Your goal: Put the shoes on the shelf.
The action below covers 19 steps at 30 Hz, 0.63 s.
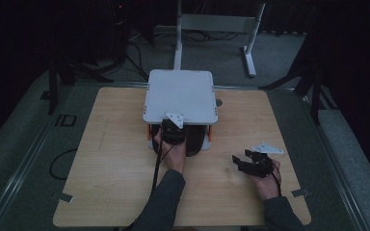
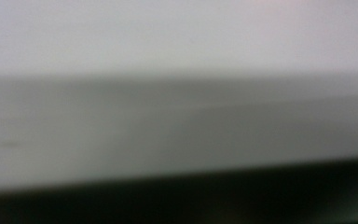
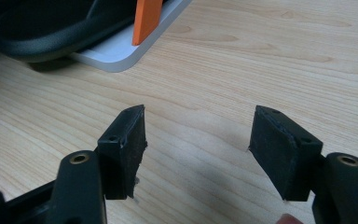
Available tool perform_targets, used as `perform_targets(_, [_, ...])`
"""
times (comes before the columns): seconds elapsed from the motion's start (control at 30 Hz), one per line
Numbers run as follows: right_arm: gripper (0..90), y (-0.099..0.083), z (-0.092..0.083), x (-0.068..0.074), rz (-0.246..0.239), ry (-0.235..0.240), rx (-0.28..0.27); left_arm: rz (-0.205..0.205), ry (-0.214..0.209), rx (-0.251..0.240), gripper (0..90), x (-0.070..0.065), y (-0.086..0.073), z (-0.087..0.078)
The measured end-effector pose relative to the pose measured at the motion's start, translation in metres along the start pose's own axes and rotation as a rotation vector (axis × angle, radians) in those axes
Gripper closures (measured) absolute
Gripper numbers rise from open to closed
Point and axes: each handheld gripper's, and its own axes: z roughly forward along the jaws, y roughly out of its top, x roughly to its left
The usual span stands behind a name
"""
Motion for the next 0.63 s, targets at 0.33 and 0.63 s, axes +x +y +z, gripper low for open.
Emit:
perform_targets(0.33, [35.6, 0.000, 0.000, 0.000, -0.002, -0.003, 0.004, 0.010, -0.031, 0.031, 42.3, 0.007, 0.003, -0.007])
perform_targets(0.63, [35.6, -0.001, 0.000, 0.000, -0.005, -0.005, 0.003, 0.021, -0.062, 0.049, 40.9, 0.010, 0.005, -0.016])
